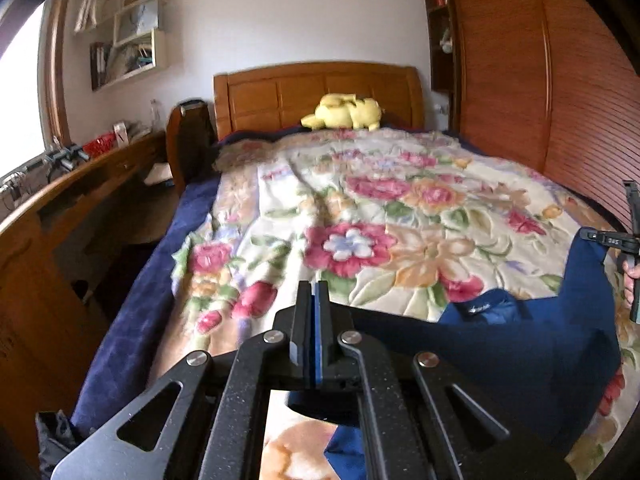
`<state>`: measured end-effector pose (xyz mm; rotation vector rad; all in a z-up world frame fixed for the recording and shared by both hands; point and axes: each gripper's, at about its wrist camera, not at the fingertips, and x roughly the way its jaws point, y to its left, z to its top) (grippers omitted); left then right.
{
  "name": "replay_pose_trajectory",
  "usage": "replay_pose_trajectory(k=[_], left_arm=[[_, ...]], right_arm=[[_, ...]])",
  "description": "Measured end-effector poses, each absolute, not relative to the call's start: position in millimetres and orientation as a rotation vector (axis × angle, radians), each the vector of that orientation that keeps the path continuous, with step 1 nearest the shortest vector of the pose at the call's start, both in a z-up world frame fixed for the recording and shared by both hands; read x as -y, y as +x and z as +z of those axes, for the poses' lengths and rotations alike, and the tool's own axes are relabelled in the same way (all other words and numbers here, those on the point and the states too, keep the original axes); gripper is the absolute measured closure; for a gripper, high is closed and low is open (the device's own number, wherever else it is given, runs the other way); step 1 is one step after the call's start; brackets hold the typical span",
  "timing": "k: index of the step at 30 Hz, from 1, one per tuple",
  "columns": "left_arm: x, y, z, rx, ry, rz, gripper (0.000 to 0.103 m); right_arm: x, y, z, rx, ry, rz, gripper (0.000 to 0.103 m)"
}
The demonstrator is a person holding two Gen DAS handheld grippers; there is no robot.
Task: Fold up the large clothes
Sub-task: 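Lift the hem with both grippers, fold it toward the collar, open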
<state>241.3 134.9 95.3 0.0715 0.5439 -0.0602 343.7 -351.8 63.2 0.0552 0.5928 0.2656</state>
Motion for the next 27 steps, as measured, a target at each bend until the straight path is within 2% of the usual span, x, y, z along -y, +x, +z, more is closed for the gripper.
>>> replay_pose_trajectory(k=[7,9,11,12,13,14,17,27], left_arm=[[-133.4,238.9,77.1,-0.598,0.035,-0.089,0.102],[-132.5,231.9,77.7,-0.624,0.015,-0.122,0.101],[-131.6,220.0,82.3,-0.627,0.001,-0.145,0.093],[-131.0,211.0,84.8,-0.619,-0.007,-0.161,0.081],[-130.0,204.6,85.9,-0.615,-0.011,-0.172,0.077],[-127.7,191.1,86.8,-0.611,-0.015,-0.194,0.076],[-116.6,161.6,81.4,-0.622,0.018,-0.227,0.073],[-98.4,100.8,21.4,-0.746,0.031,-0.301,0.070]], right_arm=[[334.1,356.0,39.4,-0.628,0.066,0.254,0.099],[329.7,348.1,41.3,-0.614,0.078,0.292,0.094],[331.1,337.2,45.8,-0.608,0.069,0.302,0.085],[331.6,330.4,49.3,-0.597,0.067,0.308,0.080],[333.1,320.7,54.2,-0.575,0.060,0.306,0.070],[336.0,310.3,59.0,-0.550,0.053,0.301,0.059],[348.1,278.3,64.2,-0.516,0.015,0.296,0.037],[358.5,177.8,22.3,-0.628,-0.067,0.385,0.035]])
